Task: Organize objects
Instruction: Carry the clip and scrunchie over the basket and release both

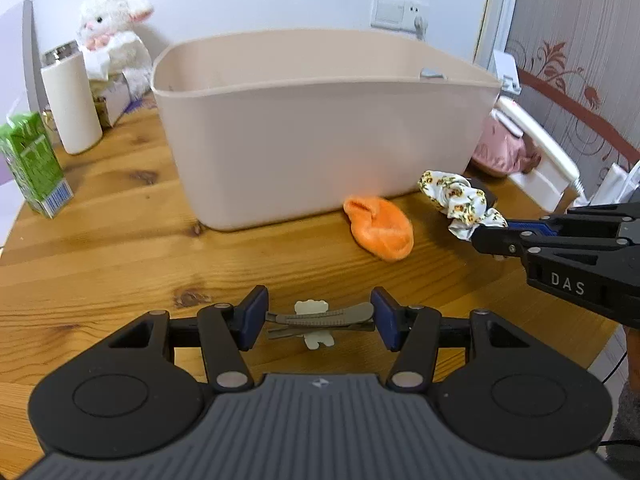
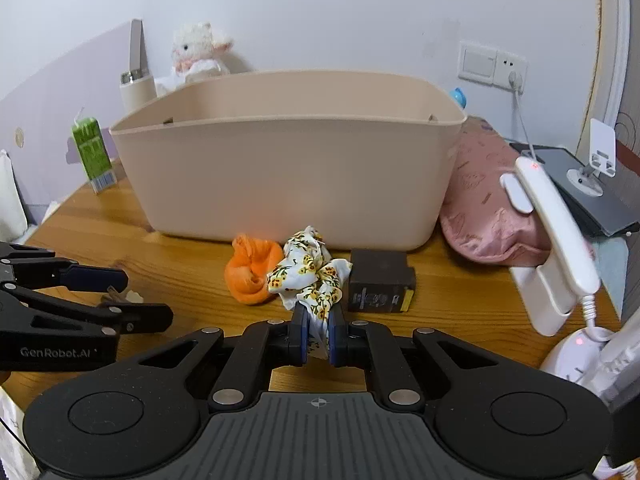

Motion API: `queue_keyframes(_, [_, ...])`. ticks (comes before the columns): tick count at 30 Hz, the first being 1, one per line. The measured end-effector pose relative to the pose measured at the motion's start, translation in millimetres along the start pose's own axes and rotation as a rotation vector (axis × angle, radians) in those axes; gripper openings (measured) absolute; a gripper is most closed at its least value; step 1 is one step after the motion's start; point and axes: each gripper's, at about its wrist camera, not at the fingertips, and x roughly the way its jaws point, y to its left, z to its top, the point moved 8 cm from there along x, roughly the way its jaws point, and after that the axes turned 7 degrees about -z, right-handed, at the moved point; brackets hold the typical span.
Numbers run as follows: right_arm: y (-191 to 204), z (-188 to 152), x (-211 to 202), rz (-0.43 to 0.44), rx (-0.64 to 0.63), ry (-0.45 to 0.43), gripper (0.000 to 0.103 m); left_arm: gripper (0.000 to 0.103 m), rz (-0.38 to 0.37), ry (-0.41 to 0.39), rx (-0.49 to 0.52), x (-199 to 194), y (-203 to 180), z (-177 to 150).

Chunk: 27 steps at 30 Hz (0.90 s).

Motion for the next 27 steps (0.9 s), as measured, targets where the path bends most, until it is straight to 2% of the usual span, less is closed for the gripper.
queue_keyframes(14, [-10,50,-65,-0.049,-0.006,-0.195,0.009,0.058,0.023,-0.138,0.024,-50,-3,45])
queue_keyframes(27, [-22,105,-66,-0.088,0.003,-0.283,0.009,0.058,0.049,-0.262,0.06,-71,2,111])
